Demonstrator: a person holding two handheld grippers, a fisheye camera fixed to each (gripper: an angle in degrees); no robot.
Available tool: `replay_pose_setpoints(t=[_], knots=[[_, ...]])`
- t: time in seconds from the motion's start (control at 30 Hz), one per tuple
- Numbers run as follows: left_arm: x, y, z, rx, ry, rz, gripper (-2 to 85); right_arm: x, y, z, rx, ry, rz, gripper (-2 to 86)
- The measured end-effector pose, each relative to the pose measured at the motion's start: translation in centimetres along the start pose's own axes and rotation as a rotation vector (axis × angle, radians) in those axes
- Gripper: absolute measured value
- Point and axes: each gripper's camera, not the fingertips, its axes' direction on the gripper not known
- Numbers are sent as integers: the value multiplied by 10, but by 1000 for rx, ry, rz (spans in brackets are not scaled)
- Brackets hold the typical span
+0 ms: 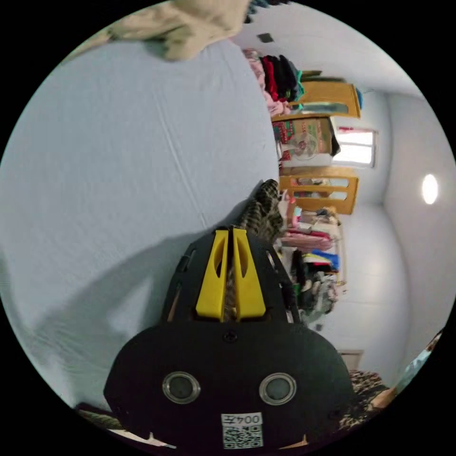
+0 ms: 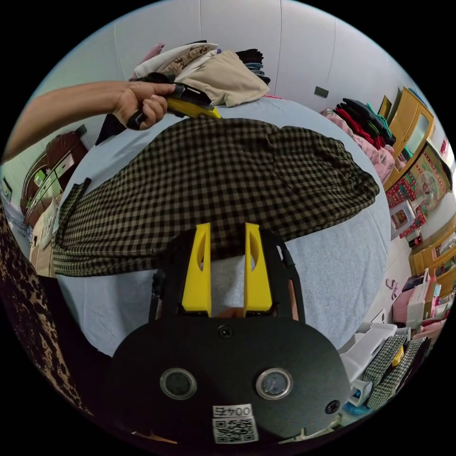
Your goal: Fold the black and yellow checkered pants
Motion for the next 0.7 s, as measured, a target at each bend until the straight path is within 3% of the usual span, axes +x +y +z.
replay_pose_setpoints(t=[0.13,0.27,0.7], knots=[[-40,-13,0,-58,62,-99,19,-8,2,-4,-2,6,-5,111],[-34,-16,13,-125,-2,-2,19,-12,3,-9,-3,7,-4,111],[-79,27,32,-66,193,-48,20,-5,-10,-32,-3,14,-6,111]])
